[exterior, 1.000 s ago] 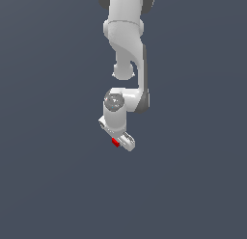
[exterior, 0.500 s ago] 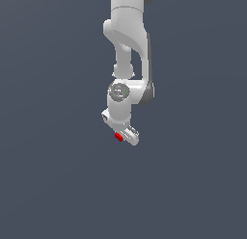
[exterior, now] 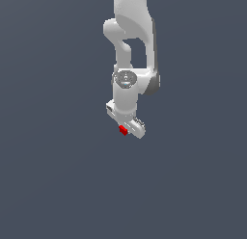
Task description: Pick up the red cube and move it to a goal position.
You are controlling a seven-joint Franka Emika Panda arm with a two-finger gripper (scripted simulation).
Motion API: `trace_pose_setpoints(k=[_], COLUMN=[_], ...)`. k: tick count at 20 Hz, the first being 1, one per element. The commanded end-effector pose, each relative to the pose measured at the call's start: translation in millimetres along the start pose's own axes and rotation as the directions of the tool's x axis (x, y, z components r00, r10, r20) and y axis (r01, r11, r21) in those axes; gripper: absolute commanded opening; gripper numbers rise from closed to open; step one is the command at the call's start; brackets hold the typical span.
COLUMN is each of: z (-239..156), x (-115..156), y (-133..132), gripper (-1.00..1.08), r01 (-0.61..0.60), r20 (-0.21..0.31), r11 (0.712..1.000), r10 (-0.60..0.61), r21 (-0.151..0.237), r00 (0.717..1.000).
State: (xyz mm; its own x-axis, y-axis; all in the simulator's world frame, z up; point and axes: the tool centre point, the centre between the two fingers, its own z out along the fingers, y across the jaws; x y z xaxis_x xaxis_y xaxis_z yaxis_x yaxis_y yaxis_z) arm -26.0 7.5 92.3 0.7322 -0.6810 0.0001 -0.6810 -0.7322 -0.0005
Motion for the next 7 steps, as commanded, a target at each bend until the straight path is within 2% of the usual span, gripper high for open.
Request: trace_pose_setpoints(k=[1, 7], z=[-4.1, -3.0], x=[-2.4, -0.9], y=[-0.3, -0.7], gripper=[-1.0, -1.0], r01=[-0.001, -0.001], r20=[0.0, 0.0], r11=[1.0, 1.0], r10=[0.001, 0.001], r21=[0.0, 0.0], r00=[1.0, 1.0])
